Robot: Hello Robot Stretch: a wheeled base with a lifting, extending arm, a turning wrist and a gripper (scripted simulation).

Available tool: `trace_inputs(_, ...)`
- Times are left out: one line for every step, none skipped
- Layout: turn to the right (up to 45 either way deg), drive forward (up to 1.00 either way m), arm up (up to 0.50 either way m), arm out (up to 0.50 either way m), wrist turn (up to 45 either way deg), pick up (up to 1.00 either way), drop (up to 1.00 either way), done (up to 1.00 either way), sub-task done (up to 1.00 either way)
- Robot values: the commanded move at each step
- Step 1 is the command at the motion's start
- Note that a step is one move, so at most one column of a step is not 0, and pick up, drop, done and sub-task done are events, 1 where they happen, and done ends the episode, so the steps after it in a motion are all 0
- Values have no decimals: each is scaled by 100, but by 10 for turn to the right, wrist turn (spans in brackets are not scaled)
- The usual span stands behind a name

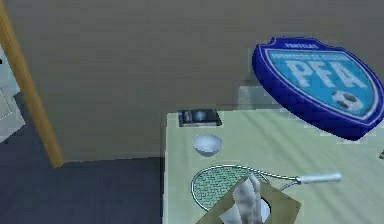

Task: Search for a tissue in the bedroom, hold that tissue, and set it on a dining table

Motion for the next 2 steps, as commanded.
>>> trace_inputs(390,0,0,0,0,0,0,0,0)
trace_inputs(-450,0,0,0,0,0,0,0,0)
